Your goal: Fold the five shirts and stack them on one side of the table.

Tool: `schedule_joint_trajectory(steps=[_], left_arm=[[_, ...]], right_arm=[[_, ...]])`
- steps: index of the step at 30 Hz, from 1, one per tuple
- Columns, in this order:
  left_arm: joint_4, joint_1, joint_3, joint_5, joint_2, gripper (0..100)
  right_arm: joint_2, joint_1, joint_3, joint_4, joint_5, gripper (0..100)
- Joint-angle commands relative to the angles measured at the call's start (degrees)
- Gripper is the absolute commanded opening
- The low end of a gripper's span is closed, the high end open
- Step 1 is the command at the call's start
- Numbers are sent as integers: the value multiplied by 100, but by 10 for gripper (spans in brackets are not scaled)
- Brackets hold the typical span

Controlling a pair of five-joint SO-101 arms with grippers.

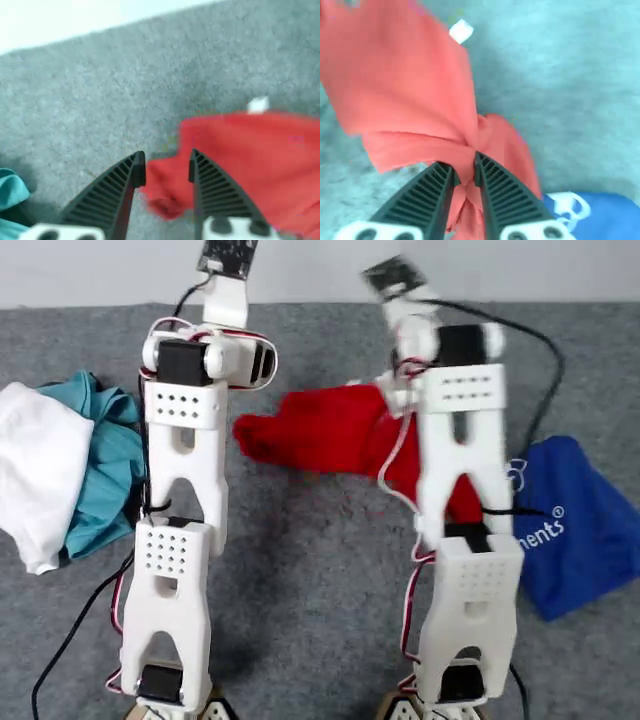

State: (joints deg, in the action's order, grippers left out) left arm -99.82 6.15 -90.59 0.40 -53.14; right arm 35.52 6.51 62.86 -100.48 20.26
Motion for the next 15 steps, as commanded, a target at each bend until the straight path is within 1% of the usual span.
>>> schedule_joint_trajectory(steps=[1, 6, 11, 13, 15], left_arm=[[-62, 0, -84, -70, 158, 149], [-62, 0, -84, -70, 158, 149], [-62, 9, -75, -70, 149, 150], [-62, 9, -66, -70, 132, 150], [-62, 53, 40, -70, -9, 150]], right_arm=[[-514, -356, 255, -251, 70, 9], [-813, -690, -378, -251, 53, 9], [-804, -699, -1415, -233, 18, 11], [-804, -752, -1662, -233, -185, 12], [-804, -971, -1785, -233, -431, 12]])
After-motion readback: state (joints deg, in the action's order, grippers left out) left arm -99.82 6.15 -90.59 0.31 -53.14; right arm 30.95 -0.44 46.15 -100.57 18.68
